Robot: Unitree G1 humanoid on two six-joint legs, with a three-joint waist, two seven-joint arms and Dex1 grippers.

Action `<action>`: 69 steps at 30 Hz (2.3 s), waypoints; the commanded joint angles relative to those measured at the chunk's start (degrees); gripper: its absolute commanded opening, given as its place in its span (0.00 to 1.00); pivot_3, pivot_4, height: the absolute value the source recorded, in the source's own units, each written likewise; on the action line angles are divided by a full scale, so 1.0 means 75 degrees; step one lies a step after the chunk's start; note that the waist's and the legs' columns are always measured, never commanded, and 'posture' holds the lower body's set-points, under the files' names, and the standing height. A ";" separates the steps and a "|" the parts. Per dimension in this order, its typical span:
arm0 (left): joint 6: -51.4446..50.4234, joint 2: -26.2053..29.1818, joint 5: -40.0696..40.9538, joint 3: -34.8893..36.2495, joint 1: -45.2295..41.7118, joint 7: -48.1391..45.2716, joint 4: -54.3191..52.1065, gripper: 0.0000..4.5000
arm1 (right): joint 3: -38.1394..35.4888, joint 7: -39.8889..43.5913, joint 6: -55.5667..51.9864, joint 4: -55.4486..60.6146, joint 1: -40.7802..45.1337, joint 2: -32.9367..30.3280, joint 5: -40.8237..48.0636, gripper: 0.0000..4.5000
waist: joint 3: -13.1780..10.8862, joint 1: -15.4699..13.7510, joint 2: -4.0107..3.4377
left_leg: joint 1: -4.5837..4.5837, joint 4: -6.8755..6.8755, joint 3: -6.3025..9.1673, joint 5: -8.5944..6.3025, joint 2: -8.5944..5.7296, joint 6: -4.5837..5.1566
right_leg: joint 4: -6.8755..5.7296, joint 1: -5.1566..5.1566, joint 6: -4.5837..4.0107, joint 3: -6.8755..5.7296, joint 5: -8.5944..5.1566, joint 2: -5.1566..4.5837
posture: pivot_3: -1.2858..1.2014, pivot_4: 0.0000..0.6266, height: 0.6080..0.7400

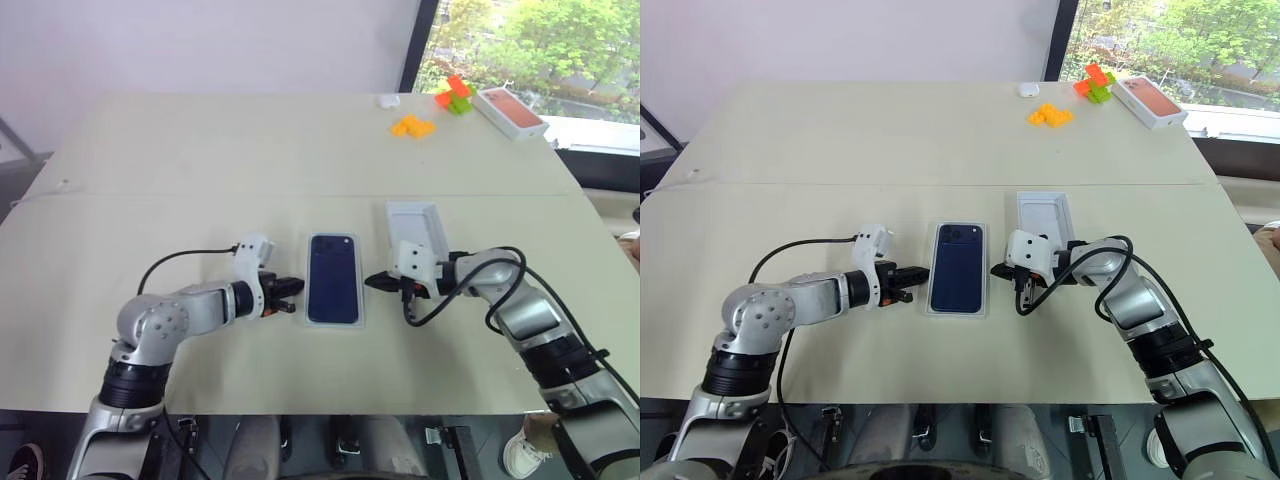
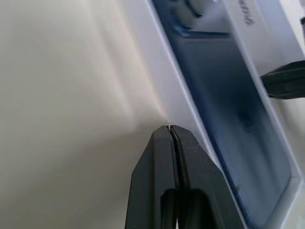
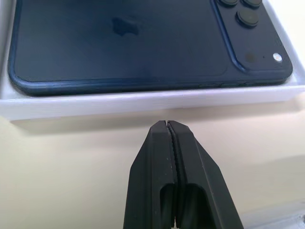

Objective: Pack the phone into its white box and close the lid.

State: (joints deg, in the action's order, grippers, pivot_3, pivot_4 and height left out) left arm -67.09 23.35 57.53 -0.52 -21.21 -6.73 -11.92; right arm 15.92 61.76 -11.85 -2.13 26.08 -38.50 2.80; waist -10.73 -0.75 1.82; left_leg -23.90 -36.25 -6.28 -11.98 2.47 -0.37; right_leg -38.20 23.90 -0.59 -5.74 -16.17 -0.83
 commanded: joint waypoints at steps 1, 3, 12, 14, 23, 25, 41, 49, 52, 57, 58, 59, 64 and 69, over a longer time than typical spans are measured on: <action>-0.0111 -0.0184 -0.0232 -0.0116 -0.0165 -0.0262 0.0122 0.02 | 0.0026 -0.0126 0.0163 0.0113 0.0046 0.0063 -0.0180 0.01 | 0.0000 -0.0005 0.0000 | 0.0002 0.0000 0.0000 0.0000 0.0000 0.0000 | 0.0000 -0.0003 0.0000 0.0000 0.0000 0.0000 | 0.52 0.24 0.98; -0.0072 -0.0264 -0.0440 -0.0248 -0.0246 -0.0389 0.0151 0.02 | -0.0042 -0.0158 0.0134 0.0076 0.0056 0.0064 -0.0185 0.01 | 0.0000 -0.0012 0.0001 | 0.0004 -0.0002 0.0000 0.0000 -0.0001 0.0001 | 0.0001 -0.0007 0.0001 0.0000 -0.0001 -0.0001 | 0.52 0.24 0.98; -0.0054 -0.0784 -0.1082 -0.0389 -0.0575 -0.0798 0.0535 0.02 | -0.0215 -0.0042 0.0231 0.0018 -0.0050 -0.0223 -0.0216 0.01 | 0.0000 -0.0018 0.0000 | 0.0034 0.0000 0.0000 -0.0005 -0.0002 0.0008 | 0.0009 -0.0038 0.0003 0.0000 -0.0002 -0.0003 | 0.52 0.24 0.98; -0.0096 -0.0860 -0.1194 -0.0434 -0.0647 -0.0901 0.0581 0.02 | -0.0246 -0.0055 0.0285 -0.0011 -0.0077 -0.0253 -0.0235 0.01 | 0.0000 -0.0015 0.0000 | 0.0040 0.0003 0.0000 -0.0006 -0.0002 0.0008 | 0.0010 -0.0043 0.0003 0.0000 -0.0002 -0.0002 | 0.52 0.24 0.98; -0.0231 -0.1161 -0.1545 -0.0446 -0.0652 -0.1120 0.0429 0.02 | -0.0335 -0.0074 0.0436 -0.0203 -0.0052 -0.0372 -0.0264 0.01 | 0.0000 -0.0016 0.0000 | 0.0046 0.0004 0.0000 -0.0007 -0.0003 0.0010 | 0.0012 -0.0050 0.0005 0.0000 -0.0003 -0.0003 | 0.52 0.24 0.98; -0.0365 -0.1234 -0.1491 -0.0352 -0.0621 -0.1125 0.0383 0.02 | -0.0379 -0.0129 0.0457 -0.0297 -0.0007 -0.0356 -0.0262 0.01 | 0.0000 -0.0011 0.0001 | 0.0046 0.0004 0.0000 -0.0008 -0.0003 0.0010 | 0.0012 -0.0050 0.0006 -0.0001 -0.0004 -0.0003 | 0.52 0.24 0.98; -0.0381 -0.1381 -0.1882 -0.0204 -0.0625 -0.1199 0.0351 0.02 | -0.0385 0.0161 0.0372 -0.0250 0.0036 -0.0472 -0.0208 0.01 | 0.0000 -0.0014 0.0000 | 0.0049 0.0005 0.0000 -0.0008 -0.0003 0.0011 | 0.0013 -0.0053 0.0007 0.0000 -0.0004 -0.0003 | 0.52 0.24 0.98; -0.0409 -0.1403 -0.1821 0.0070 -0.0536 -0.1229 0.0055 0.13 | -0.0728 0.0222 0.0068 -0.0409 0.0179 -0.0416 0.0191 0.06 | -0.0001 -0.0010 0.0001 | 0.0049 0.0009 0.0000 -0.0008 -0.0003 0.0011 | 0.0014 -0.0052 0.0007 0.0000 -0.0004 -0.0003 | 0.52 0.24 0.98; -0.0438 -0.1384 -0.1760 0.0330 -0.0621 -0.1251 -0.0049 0.41 | -0.0864 0.0364 -0.0133 -0.0362 0.0293 -0.0513 0.0315 0.31 | -0.0001 0.0000 0.0001 | 0.0049 0.0008 0.0000 -0.0008 -0.0002 0.0011 | 0.0014 -0.0051 0.0006 -0.0001 -0.0004 -0.0003 | 0.52 0.24 0.98; -0.0614 -0.1204 -0.1593 0.0669 -0.0807 -0.1304 -0.0291 0.97 | -0.1012 0.0625 -0.0377 -0.0122 0.0514 -0.0795 0.0402 0.88 | -0.0004 0.0013 -0.0001 | 0.0049 0.0015 0.0000 -0.0008 -0.0001 0.0010 | 0.0014 -0.0046 0.0006 0.0000 -0.0004 0.0000 | 0.52 0.24 0.98; -0.0679 -0.1162 -0.1543 0.0789 -0.0858 -0.1301 -0.0312 1.00 | -0.1023 0.0731 -0.0442 -0.0026 0.0569 -0.0896 0.0436 0.99 | -0.0004 0.0011 -0.0001 | 0.0049 0.0016 -0.0001 -0.0008 -0.0001 0.0010 | 0.0014 -0.0046 0.0006 0.0000 -0.0005 0.0000 | 0.52 0.24 0.98; -0.0735 -0.1145 -0.1509 0.0882 -0.0894 -0.1287 -0.0316 1.00 | -0.1022 0.0795 -0.0487 0.0039 0.0604 -0.0968 0.0464 0.99 | -0.0004 0.0010 -0.0001 | 0.0049 0.0017 -0.0001 -0.0008 -0.0001 0.0010 | 0.0014 -0.0045 0.0006 0.0000 -0.0005 0.0000 | 0.52 0.24 0.98; -0.0956 -0.0759 -0.1343 0.1136 -0.0926 -0.1517 -0.0537 1.00 | -0.1130 0.0622 -0.0542 -0.0290 0.1107 -0.1123 0.0352 0.99 | -0.0006 0.0013 0.0000 | 0.0049 0.0017 -0.0001 -0.0009 -0.0001 0.0010 | 0.0016 -0.0045 0.0007 0.0000 -0.0005 0.0000 | 0.52 0.24 0.98; -0.0842 -0.0347 -0.1077 0.1373 -0.0729 -0.1913 -0.0993 1.00 | -0.1212 -0.0269 -0.2264 -0.0478 0.1615 -0.0798 0.0314 0.99 | -0.0007 0.0010 0.0000 | 0.0048 0.0019 -0.0001 -0.0008 0.0000 0.0008 | 0.0017 -0.0044 0.0005 0.0000 -0.0005 -0.0002 | 0.52 0.24 0.98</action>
State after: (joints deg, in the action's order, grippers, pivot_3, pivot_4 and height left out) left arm -74.53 20.19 48.03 8.23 -26.92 -19.66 -16.81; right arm 8.50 62.13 -24.32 -6.12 36.86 -45.12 4.92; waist -10.79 -0.68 1.82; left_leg -23.54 -36.10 -6.29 -12.04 2.47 -0.31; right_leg -38.08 23.57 -0.56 -5.74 -16.20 -0.85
